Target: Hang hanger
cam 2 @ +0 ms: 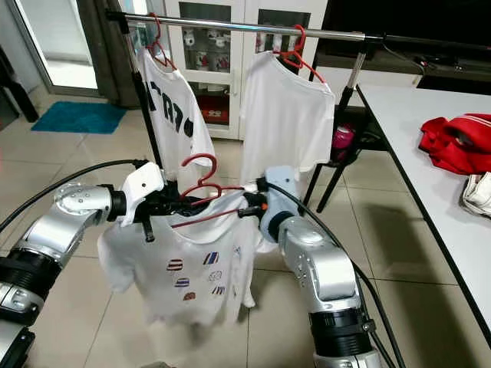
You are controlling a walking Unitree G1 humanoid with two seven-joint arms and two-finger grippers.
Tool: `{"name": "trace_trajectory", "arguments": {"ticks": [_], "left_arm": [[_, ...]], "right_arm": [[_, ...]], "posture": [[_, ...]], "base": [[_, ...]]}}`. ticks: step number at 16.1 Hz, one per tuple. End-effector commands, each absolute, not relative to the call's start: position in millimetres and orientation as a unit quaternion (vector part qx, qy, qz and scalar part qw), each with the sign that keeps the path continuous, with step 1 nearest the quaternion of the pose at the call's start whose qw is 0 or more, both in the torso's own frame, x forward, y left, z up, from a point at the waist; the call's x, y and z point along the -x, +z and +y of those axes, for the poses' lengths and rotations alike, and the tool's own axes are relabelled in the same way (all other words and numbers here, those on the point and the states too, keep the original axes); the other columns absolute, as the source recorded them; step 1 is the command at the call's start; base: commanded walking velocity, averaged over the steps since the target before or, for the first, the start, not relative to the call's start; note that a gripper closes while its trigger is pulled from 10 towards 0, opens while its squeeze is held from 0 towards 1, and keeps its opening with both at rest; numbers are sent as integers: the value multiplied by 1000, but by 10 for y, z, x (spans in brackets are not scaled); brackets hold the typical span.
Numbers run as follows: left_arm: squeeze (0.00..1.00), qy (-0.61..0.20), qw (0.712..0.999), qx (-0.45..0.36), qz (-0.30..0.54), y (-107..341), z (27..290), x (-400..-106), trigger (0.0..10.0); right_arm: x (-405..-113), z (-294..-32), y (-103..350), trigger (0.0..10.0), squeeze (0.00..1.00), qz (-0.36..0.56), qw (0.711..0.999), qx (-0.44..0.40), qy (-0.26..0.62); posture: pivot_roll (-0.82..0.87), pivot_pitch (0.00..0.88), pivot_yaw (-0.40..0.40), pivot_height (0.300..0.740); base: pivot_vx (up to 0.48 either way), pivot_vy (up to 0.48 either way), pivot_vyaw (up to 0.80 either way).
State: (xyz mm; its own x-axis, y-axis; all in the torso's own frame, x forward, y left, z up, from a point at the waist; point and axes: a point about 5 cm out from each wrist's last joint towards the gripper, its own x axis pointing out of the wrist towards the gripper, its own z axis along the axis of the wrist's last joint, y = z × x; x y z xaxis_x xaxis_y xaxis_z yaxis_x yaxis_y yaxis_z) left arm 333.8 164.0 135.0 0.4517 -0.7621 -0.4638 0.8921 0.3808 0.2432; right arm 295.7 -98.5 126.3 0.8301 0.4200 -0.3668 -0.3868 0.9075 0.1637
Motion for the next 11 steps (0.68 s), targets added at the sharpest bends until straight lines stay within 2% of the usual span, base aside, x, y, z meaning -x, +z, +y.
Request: {"name": "trace_trajectory", "arguments": {"ticks": [1,3,4,6,8,10,11], "left_arm": [[0,-501,826,-233,107,1521,1639,-3415,0],[0,-500,828,-232,103,1543,1650,-3423,0],[0,-499,829,-231,98,1595,1696,-3440,0],[0,-502,825,-241,95,1659,1812,-3448,0],[0,-513,818,-243,92,1678,1839,-3432,0],[0,-554,792,-239,96,1686,1850,-3365,0],[0,-582,770,-240,103,1679,1861,-3306,0]], "right_arm": [[-2919,-973,1272,10000,757,200,952,-43,226],[-2908,-975,1262,10000,757,202,951,-44,228],[-2867,-1023,1232,10000,1000,205,947,-33,243],[-2749,-1205,1287,10000,1000,183,934,23,307],[-2722,-1277,1376,10000,1000,157,927,49,337],[-2753,-1312,1663,10000,1000,85,915,82,385],[-2729,-1284,1805,10000,1000,57,892,117,433]], "posture": [[-151,0,10,740],[-151,0,10,740],[-148,0,8,740],[-148,0,6,740],[-150,0,7,740],[-150,0,11,740],[-150,0,11,740]], "base": [[0,0,0],[0,0,0],[0,0,0],[0,0,0],[0,0,0],[0,0,0],[0,0,0]]}}
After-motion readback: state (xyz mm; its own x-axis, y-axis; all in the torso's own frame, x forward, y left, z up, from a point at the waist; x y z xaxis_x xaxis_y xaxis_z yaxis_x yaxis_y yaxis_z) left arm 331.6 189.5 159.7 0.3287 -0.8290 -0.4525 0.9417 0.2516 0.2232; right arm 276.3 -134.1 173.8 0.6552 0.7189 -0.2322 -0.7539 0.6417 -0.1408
